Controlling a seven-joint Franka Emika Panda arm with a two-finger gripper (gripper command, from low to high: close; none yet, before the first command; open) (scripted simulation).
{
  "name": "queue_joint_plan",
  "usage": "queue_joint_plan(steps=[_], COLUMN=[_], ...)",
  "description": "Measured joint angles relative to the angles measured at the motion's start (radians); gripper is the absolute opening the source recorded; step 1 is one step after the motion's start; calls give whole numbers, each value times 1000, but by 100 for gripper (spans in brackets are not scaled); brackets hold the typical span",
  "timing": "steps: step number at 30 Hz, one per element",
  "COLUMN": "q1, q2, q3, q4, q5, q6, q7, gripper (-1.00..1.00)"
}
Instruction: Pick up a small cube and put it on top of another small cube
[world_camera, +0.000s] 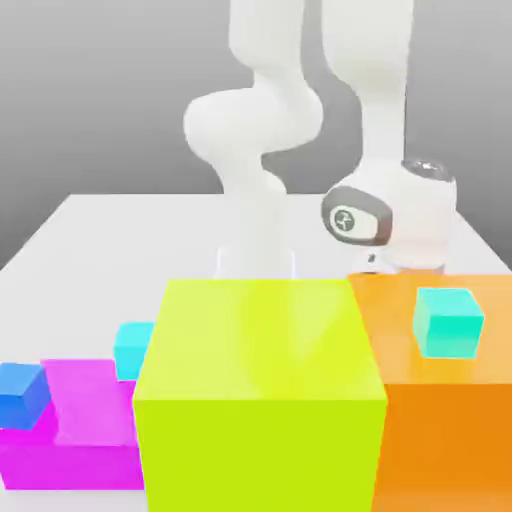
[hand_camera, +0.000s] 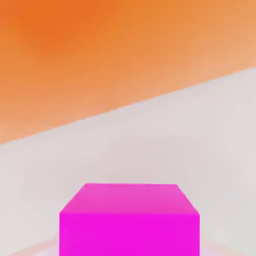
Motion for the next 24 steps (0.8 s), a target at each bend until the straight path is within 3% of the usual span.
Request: queue_joint_plan(steps=[6,9,15,24], q1=[3,20,93,140], q2=[-124,-161,-113,-32], q3=[79,77,106,168], q4=[-33,-29,123,399], q5=[247,271,258,479], q6=[-91,-131,-278,-497], q7=[-168,-202,-292,-573], gripper=[-100,-100,-100,-100])
